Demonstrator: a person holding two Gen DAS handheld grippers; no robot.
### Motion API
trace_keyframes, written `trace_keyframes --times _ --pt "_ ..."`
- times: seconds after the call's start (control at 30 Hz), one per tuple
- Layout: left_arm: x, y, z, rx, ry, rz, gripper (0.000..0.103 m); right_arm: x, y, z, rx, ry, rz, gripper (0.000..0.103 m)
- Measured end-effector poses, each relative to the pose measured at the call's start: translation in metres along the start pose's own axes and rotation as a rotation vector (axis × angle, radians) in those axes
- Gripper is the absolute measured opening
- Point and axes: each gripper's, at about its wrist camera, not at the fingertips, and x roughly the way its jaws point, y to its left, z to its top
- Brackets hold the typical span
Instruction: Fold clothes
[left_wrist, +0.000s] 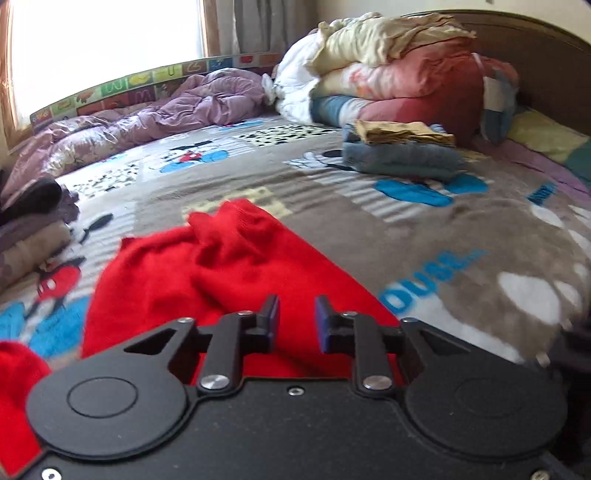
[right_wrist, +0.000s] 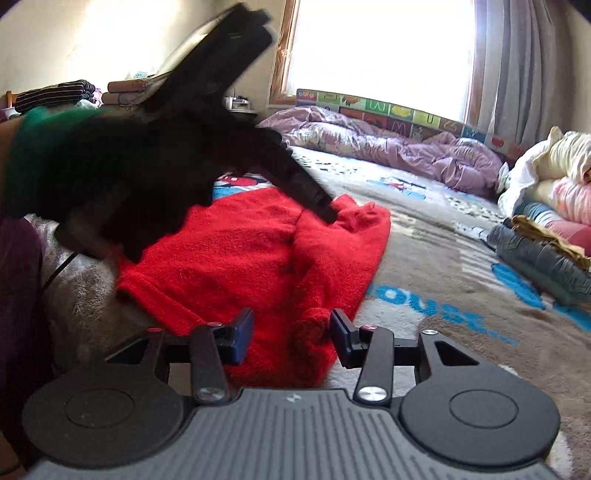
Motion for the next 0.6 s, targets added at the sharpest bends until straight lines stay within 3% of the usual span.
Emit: trace_keyframes --times 0.07,0.13,0.23,0.4,0.5,0.6 --pt "0.010 -0.009 -0.013 0.060 0.054 0.023 0.017 -0.002 0.002 0.000 -0.017 -0.020 0.010 0.046" --pt "0.013 -0.013 -0.021 0.108 0.066 0.037 0.017 0.007 0.004 -0.003 -0.010 0.036 0.043 0.050" --pt "0.013 -0.012 -0.017 0.090 0.083 0.036 0.017 0.015 0.001 -0.005 0.027 0.090 0.079 0.053" --pt "-0.003 -0.001 -0.021 0.009 0.063 0.024 0.020 0.003 0.009 -0.003 -0.006 0.080 0.056 0.053" --pt "-0.015 0.008 -0.021 -0.042 0.056 0.041 0.031 -0.009 0.017 0.000 -0.043 0.058 0.045 0.053" --pt "-0.031 0.021 -0.020 -0.114 0.025 0.054 0.054 -0.018 0.024 0.004 -0.090 0.026 0.042 0.053"
